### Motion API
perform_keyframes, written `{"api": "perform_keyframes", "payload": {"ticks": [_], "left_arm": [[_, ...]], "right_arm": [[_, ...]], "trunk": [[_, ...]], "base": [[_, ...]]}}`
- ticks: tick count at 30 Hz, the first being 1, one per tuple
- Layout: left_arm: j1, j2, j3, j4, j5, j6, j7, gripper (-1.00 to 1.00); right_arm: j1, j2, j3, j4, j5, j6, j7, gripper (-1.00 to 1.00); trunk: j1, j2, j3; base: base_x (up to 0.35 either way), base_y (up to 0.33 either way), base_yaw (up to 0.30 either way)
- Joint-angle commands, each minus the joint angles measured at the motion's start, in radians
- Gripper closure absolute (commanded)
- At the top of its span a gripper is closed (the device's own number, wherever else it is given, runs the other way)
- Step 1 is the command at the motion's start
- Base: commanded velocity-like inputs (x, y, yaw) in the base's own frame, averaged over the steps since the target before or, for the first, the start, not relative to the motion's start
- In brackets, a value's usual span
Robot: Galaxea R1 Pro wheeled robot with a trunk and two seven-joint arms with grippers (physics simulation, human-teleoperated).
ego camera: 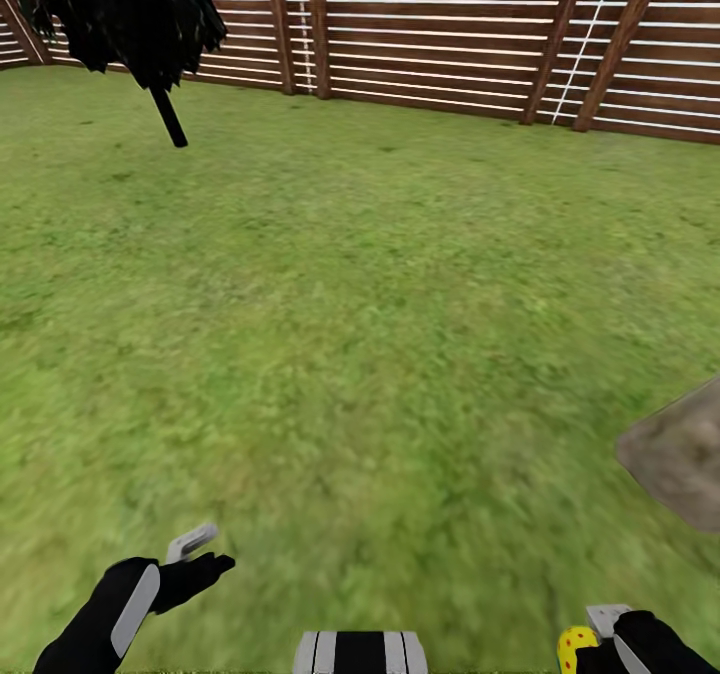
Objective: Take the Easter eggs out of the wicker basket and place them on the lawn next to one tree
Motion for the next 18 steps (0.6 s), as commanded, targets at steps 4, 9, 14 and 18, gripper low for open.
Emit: {"api": "perform_keyframes", "payload": {"ticks": [4, 9, 14, 18], "left_arm": [[0.000, 0.000, 0.003, -0.001, -0.002, 0.005, -0.006, -1.00], [0.000, 0.000, 0.003, -0.001, -0.002, 0.006, -0.006, -1.00], [0.000, -0.001, 0.003, -0.001, -0.004, 0.005, -0.006, -1.00], [0.000, -0.001, 0.003, -0.001, -0.004, 0.006, -0.005, -1.00]], "right_arm": [[-0.001, 0.001, 0.004, -0.001, 0.005, 0.004, 0.005, 1.00], [-0.001, 0.002, 0.004, -0.001, 0.005, 0.004, 0.005, 1.00], [-0.001, 0.002, 0.004, -0.001, 0.005, 0.004, 0.005, 1.00], [-0.001, 0.003, 0.004, -0.001, 0.005, 0.004, 0.005, 1.00]], "trunk": [[0.002, -0.001, -0.016], [0.004, -0.002, -0.036], [0.006, -0.004, -0.055], [0.008, -0.005, -0.070]], "base": [[0.000, 0.000, 0.000], [0.000, 0.000, 0.000], [0.000, 0.000, 0.000], [0.000, 0.000, 0.000]]}}
